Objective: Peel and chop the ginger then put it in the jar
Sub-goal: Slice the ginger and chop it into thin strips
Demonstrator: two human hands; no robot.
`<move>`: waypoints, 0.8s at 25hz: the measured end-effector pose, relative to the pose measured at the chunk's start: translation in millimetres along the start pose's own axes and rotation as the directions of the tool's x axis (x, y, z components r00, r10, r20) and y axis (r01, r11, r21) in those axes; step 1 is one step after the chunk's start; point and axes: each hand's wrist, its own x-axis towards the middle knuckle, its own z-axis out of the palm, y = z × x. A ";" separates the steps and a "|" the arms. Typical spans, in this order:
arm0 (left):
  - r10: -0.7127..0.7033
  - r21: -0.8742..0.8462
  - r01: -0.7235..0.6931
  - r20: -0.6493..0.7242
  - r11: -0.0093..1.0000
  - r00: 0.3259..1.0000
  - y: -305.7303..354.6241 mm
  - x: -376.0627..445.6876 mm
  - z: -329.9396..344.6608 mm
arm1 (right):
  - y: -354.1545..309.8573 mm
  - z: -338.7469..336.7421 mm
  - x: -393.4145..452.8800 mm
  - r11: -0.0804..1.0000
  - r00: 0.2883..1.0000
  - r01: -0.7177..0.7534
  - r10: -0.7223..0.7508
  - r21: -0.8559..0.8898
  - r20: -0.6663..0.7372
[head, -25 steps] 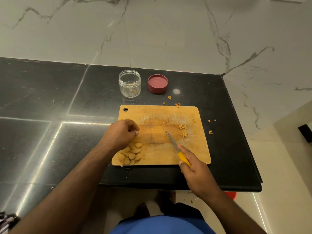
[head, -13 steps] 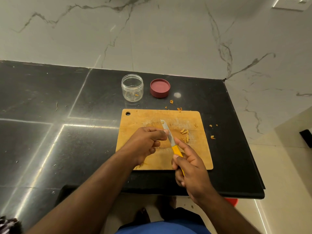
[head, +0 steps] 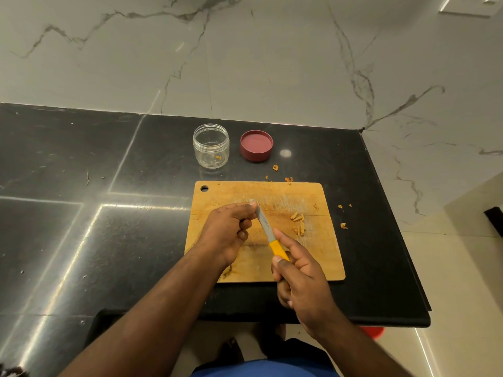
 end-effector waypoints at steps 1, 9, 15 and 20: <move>0.007 -0.008 -0.007 -0.015 1.000 1.000 0.0 0.4 1.3 | -0.5 0.1 1.3 1.000 1.000 0.002 -0.002 -0.001 -0.002; 0.037 -0.031 -0.042 -0.127 0.999 0.991 0.4 3.8 8.0 | 0.8 -1.9 12.2 0.999 0.999 0.038 -0.038 -0.034 -0.024; 0.009 -0.058 -0.015 -0.099 0.998 0.995 -0.2 1.8 10.1 | 3.1 -5.0 13.1 0.994 0.993 0.081 -0.087 -0.077 -0.077; 0.070 0.103 -0.063 -0.068 0.993 0.995 0.4 3.8 -1.7 | 2.4 -14.5 11.8 0.995 0.996 0.062 -0.066 -0.074 -0.056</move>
